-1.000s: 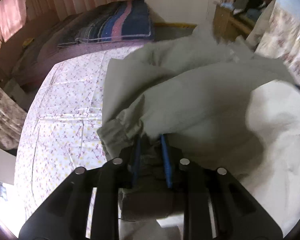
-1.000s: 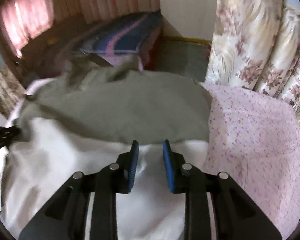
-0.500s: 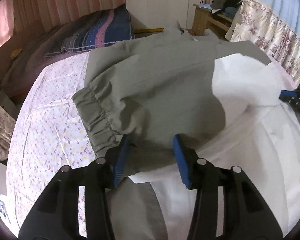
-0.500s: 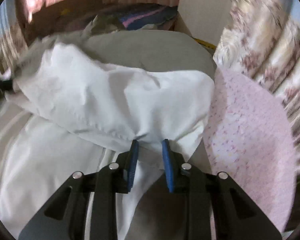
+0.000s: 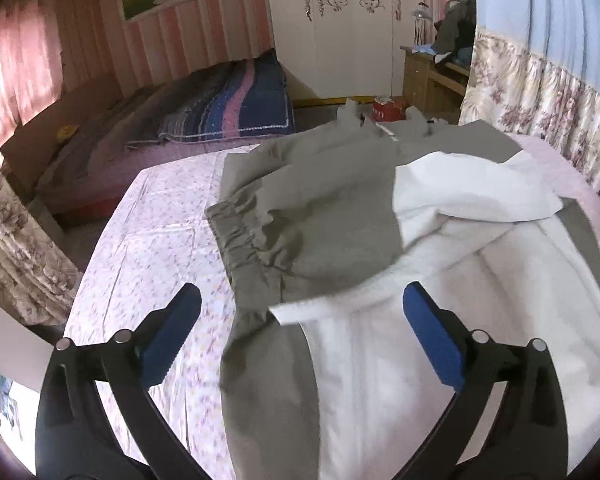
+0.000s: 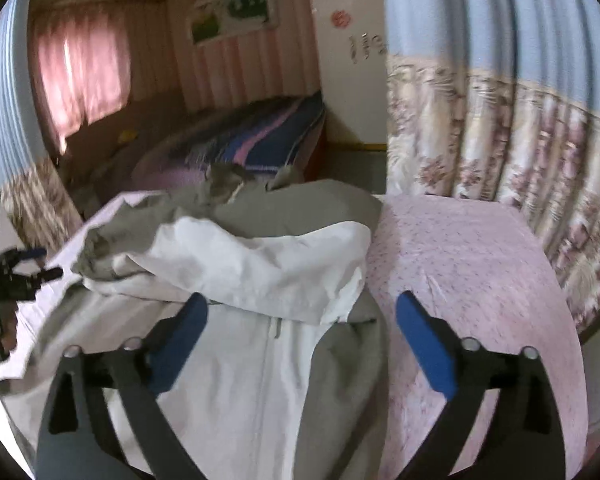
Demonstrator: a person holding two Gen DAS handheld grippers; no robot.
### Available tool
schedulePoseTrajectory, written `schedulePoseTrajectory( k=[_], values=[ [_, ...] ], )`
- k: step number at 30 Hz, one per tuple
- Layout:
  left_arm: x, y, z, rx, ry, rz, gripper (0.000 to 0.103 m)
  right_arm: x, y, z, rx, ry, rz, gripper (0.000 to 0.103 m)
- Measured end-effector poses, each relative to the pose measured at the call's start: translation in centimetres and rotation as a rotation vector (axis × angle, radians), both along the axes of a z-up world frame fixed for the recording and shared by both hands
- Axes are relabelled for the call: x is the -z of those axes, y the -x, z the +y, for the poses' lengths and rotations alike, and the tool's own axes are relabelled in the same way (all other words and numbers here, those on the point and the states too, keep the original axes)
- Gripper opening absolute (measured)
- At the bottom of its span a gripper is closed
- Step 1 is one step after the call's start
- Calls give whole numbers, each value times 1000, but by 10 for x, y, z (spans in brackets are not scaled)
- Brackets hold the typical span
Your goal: Fold large clothes
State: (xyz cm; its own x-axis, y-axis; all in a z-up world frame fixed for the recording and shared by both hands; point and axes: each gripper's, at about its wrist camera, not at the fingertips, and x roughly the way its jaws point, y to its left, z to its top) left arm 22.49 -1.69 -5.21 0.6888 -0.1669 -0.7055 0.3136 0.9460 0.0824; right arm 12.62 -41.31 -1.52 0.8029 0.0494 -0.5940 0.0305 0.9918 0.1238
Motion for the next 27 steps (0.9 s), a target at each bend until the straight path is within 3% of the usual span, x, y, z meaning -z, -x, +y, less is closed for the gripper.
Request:
schedulePoseTrajectory(
  k=[7, 10, 14, 18, 19, 23, 27],
  values=[
    [-25, 56, 13, -11, 36, -42, 100, -7, 62, 1, 128, 38, -5, 99],
    [-23, 76, 16, -13, 12, -62, 100, -5, 82, -3, 165, 10, -15, 99],
    [-14, 100, 23, -13, -12, -69, 100, -1, 111, 3, 217, 66, -28, 99],
    [-2, 118, 38, -30, 20, -37, 100, 7, 127, 5, 241, 14, 6, 99],
    [0, 122, 43, -36, 34, -33, 100, 10, 131, 6, 264, 30, 14, 99],
    [5, 139, 61, -66, 90, -21, 100, 17, 150, 23, 396, 306, 25, 99],
    [19, 151, 71, -114, 96, 12, 100, 26, 160, 22, 404, 317, 64, 99]
  ],
)
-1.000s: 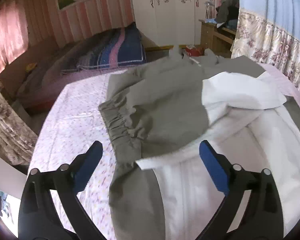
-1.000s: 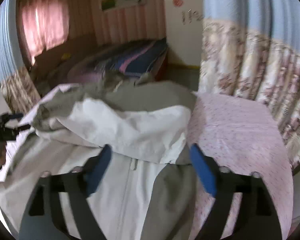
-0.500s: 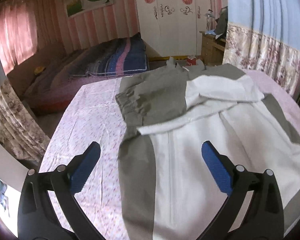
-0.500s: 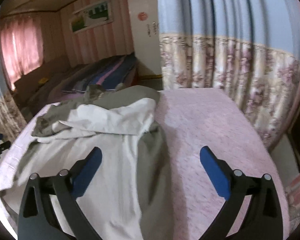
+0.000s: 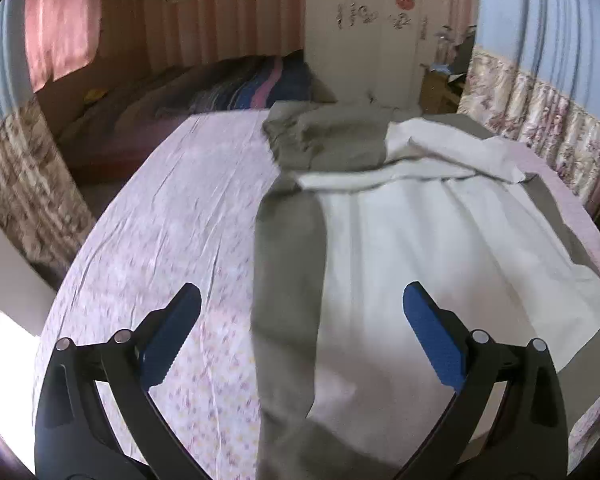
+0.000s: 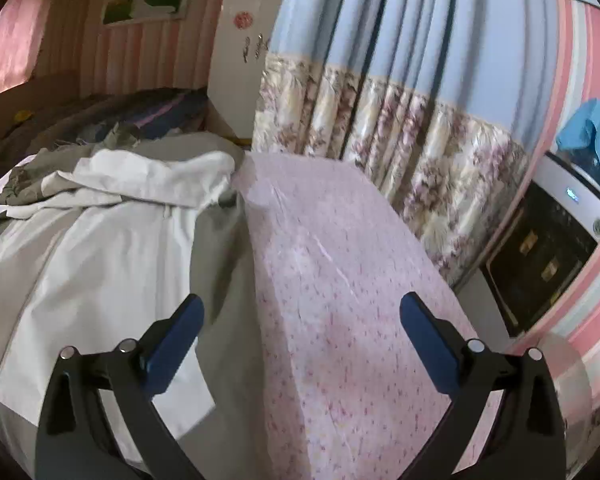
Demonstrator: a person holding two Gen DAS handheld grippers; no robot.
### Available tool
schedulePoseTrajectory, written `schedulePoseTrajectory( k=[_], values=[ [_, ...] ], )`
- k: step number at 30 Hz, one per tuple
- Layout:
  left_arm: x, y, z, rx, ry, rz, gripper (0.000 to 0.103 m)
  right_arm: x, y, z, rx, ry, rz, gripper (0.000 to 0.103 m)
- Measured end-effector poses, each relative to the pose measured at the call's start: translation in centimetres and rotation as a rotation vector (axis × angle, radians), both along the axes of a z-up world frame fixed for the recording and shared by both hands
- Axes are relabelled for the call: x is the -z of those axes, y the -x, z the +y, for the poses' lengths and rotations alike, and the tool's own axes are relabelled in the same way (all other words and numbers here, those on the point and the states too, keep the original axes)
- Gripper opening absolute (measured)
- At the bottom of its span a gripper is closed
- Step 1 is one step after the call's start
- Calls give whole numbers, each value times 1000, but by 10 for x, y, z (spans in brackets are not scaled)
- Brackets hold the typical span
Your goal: Fold large clothes
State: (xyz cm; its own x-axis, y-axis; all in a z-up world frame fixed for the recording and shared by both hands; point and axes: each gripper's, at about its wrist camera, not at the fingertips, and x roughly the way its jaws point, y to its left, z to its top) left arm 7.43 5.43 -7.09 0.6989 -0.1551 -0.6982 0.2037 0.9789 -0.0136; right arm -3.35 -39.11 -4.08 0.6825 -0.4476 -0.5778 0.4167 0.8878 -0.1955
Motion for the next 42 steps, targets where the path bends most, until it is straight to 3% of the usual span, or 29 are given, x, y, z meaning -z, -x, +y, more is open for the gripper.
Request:
schedulePoseTrajectory(
  k=[8, 12, 16, 20, 23, 27, 32, 37, 39, 41, 42],
  values=[
    [19, 22, 9, -35, 36, 43, 100, 8, 15, -5, -116, -239, -53, 99],
    [25, 32, 12, -45, 85, 62, 100, 8, 30, 5, -149, -240, -73, 99],
    [31, 38, 10, -47, 66, 81, 100, 10, 45, 3, -174, -277, -94, 99],
    [45, 42, 10, -52, 69, 107, 100, 25, 52, -1, -142, -259, -52, 98],
    [52, 43, 9, -52, 75, 118, 99, 37, 56, -7, -141, -316, -22, 98],
    [61, 46, 5, -14, 110, 153, 85, 51, 61, -7, -149, -332, 25, 94],
    [64, 55, -7, 15, 71, 152, 71, 66, 63, 1, -185, -387, 70, 75],
    [66, 61, -7, 38, 96, 163, 57, 79, 71, 17, -231, -405, 128, 75],
    [64, 63, -11, 53, 93, 157, 42, 83, 72, 21, -233, -390, 145, 66],
    [57, 67, -17, 73, 54, 125, 28, 78, 72, 22, -238, -363, 140, 20],
    [54, 68, -18, 76, 46, 118, 25, 74, 72, 19, -253, -399, 121, 16]
  ],
)
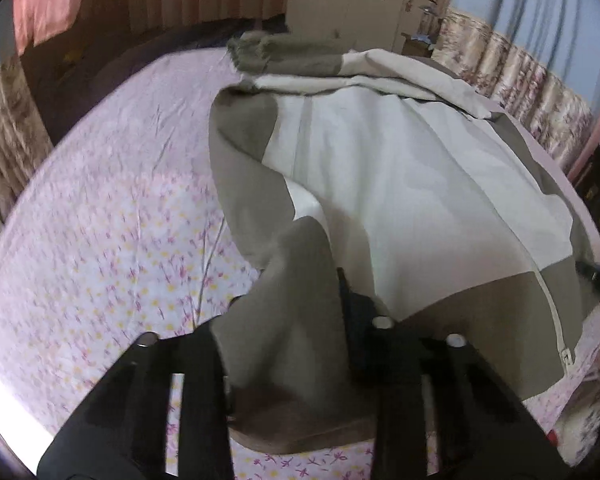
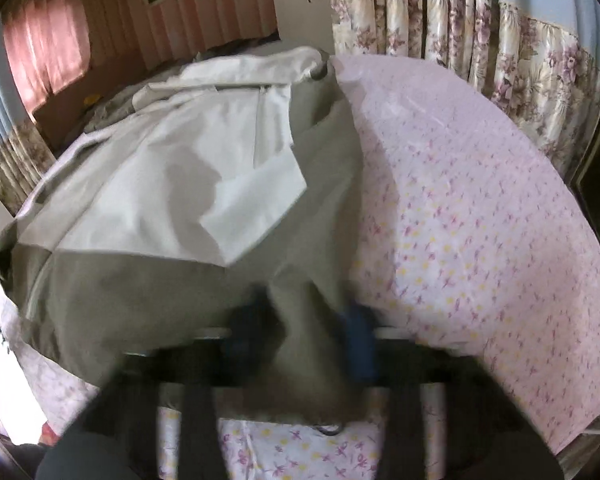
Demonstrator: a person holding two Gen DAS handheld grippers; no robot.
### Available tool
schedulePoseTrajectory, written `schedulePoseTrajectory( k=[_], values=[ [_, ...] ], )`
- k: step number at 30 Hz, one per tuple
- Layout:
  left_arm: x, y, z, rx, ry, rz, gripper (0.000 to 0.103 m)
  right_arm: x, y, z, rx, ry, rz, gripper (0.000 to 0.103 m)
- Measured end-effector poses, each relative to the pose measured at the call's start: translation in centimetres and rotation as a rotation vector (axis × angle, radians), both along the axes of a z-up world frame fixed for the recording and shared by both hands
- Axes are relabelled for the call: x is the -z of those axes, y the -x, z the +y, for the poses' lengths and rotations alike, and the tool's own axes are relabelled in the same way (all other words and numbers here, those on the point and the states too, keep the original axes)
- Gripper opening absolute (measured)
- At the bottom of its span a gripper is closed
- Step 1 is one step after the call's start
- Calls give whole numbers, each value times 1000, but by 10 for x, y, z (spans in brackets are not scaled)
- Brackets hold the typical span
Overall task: Fold large clothes
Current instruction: 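Grasp the jacket hem with the left gripper while the right gripper grasps the hem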
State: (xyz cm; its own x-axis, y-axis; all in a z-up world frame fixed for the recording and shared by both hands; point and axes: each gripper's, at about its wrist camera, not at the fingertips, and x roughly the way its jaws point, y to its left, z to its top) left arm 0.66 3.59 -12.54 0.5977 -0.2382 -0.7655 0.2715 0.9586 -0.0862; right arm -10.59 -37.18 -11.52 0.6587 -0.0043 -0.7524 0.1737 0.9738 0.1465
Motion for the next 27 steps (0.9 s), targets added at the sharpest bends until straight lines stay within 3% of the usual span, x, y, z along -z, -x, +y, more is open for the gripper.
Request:
schedulePoseTrajectory(
  k=[2, 7, 14, 20, 27],
  values=[
    [-10, 0, 3, -5, 11, -16, 23, -12, 0, -6, -3, -50, -44, 14],
    [-56, 1, 22, -3, 103, -81, 22, -66, -3, -5, -13, -26, -209, 13],
    [-117, 2, 29, -24, 145, -188, 16, -142, -7, -2, -16, 22, -413, 13],
    [-140, -20, 27, -38, 119, -215, 14, -165, -44, -6, -55, 20, -435, 13],
    [-174, -79, 6, -28, 61, -252, 15, -188, -118, -26, -63, 18, -444, 13]
  ],
)
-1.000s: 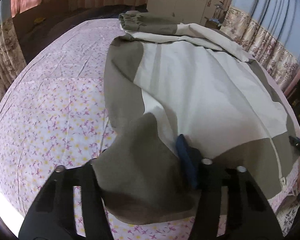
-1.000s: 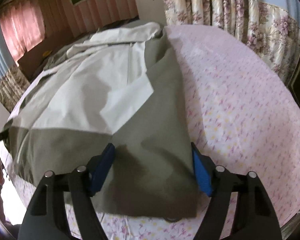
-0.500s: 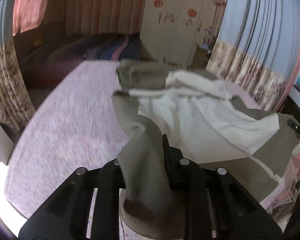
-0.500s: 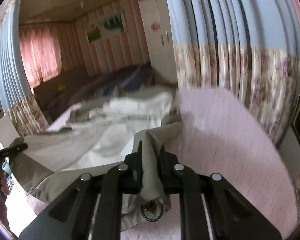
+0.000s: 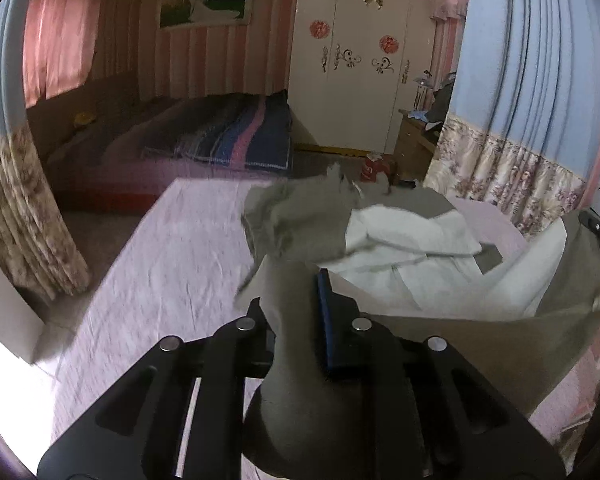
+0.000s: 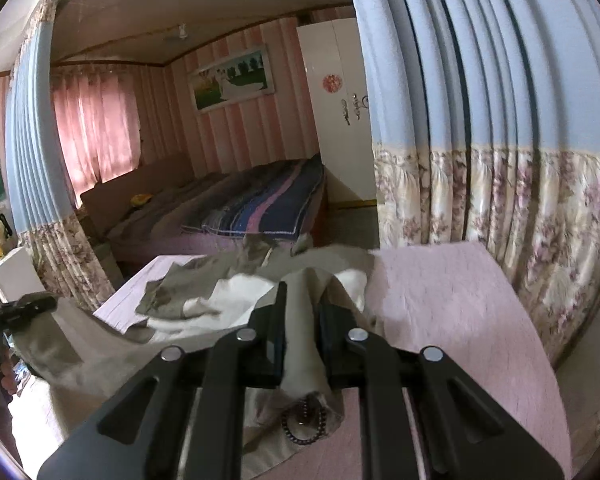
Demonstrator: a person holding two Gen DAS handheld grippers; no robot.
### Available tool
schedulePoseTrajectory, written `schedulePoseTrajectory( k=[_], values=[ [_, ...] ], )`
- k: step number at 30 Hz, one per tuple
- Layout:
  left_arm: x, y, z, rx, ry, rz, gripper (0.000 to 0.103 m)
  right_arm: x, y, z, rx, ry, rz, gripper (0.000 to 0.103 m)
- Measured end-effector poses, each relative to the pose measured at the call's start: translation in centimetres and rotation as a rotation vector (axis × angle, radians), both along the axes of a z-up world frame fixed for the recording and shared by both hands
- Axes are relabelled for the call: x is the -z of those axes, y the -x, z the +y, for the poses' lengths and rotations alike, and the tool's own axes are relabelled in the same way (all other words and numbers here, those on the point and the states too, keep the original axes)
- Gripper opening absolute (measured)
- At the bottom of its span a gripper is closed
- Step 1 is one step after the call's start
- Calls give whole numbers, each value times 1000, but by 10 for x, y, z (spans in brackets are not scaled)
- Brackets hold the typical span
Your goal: Fold large clothes
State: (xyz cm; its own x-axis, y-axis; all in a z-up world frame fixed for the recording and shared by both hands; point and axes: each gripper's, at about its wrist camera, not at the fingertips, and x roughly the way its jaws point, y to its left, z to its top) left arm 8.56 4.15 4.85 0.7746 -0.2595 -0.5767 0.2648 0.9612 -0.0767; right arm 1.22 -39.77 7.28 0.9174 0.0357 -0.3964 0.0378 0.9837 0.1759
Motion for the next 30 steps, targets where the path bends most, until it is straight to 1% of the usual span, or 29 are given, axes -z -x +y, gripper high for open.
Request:
schedulePoseTrajectory(
  k=[4, 7, 9, 10, 11, 12, 13, 14, 15, 16, 17, 18, 19, 20, 21, 23, 25, 26, 27, 28, 30],
  values=[
    [-20, -51, -10, 3, -36, 1, 17, -14, -57, -22, -12, -50, 28, 13],
    [-26, -106, -29, 5, -110, 2, 18, -22, -116, -27, 0, 2, 79, 13],
    [-20, -146, -45, -4, -170, 13, 18, -20, -163, -29, 6, 30, 127, 13],
    [-12, -171, -53, -10, -191, 33, 18, -16, -193, -29, 14, 57, 165, 13],
    [-7, -185, -57, -10, -199, 49, 18, -10, -214, -30, 25, 76, 197, 13],
    [2, -208, -62, -16, -210, 76, 18, -2, -239, -32, 39, 94, 239, 13],
    [16, -237, -68, -25, -224, 111, 18, 7, -259, -35, 49, 106, 279, 13],
    [29, -256, -70, -28, -233, 141, 19, 23, -285, -39, 63, 118, 334, 14],
    [40, -269, -71, -28, -244, 163, 22, 37, -301, -42, 70, 125, 376, 14],
    [57, -286, -74, -30, -269, 189, 24, 51, -314, -45, 74, 130, 410, 16],
    [65, -293, -74, -35, -284, 198, 32, 71, -329, -49, 69, 128, 449, 23],
    [79, -301, -75, -53, -325, 199, 52, 84, -338, -53, 60, 127, 474, 28],
    [90, -306, -73, -74, -363, 191, 63, 100, -342, -57, 58, 132, 495, 43],
    [97, -310, -69, -92, -375, 183, 82, 106, -341, -58, 61, 138, 498, 55],
    [97, -312, -67, -92, -360, 181, 86, 110, -339, -60, 51, 136, 485, 57],
    [93, -316, -55, -69, -269, 190, 87, 105, -333, -65, 36, 104, 449, 59],
    [83, -318, -48, -66, -205, 183, 90, 89, -320, -75, 26, 24, 388, 61],
    [77, -318, -45, -69, -184, 174, 91, 79, -313, -77, 15, -6, 355, 64],
    [68, -316, -42, -73, -163, 159, 91, 72, -308, -77, 7, -11, 336, 66],
    [58, -313, -38, -75, -144, 139, 92, 65, -301, -75, -2, 6, 322, 68],
    [45, -303, -31, -75, -137, 107, 97, 59, -290, -69, -5, 71, 313, 69]
  ],
)
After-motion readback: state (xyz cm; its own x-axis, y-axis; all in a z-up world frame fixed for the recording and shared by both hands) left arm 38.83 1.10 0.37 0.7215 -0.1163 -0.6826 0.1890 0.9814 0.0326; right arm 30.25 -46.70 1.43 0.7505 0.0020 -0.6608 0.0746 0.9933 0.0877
